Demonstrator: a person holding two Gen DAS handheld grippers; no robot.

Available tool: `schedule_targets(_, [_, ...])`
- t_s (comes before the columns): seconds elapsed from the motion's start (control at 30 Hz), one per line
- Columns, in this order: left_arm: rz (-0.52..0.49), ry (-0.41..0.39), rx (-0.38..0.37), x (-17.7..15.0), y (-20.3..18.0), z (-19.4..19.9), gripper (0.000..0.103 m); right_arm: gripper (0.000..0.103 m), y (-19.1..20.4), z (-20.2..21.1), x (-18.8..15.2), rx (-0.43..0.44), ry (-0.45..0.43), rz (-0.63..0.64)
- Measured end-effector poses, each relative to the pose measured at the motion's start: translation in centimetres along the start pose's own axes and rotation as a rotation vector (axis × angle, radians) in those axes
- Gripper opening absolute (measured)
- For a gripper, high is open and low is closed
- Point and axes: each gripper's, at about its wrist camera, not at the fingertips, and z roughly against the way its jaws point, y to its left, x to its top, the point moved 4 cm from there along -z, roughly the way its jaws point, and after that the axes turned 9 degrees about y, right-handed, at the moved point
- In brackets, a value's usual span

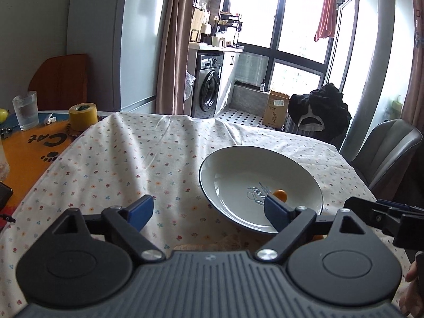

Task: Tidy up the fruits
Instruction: 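Withdraw both open tools from the bowl toward the remaining fruits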

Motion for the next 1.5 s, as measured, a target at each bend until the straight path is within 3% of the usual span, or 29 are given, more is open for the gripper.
schedule_targets(0.33, [-0.023,0.034,-0.034,-1.0,0.1,1.5,0.099,0.103,0.2,1.7,-0.3,-0.074,-0.023,0.005])
schedule_targets(0.53, [-0.022,0.024,-0.049,-1.2,0.3,2.6,0.099,0.103,-0.2,2.6,-0.4,-0.03,-0.011,-0.029])
schedule_targets(1.5, [-0.017,0.065,-0.04,-5.4,0.5,4.4,0.097,0.103,-1.1,5.4,-3.8,-0.081,0.027,0.028])
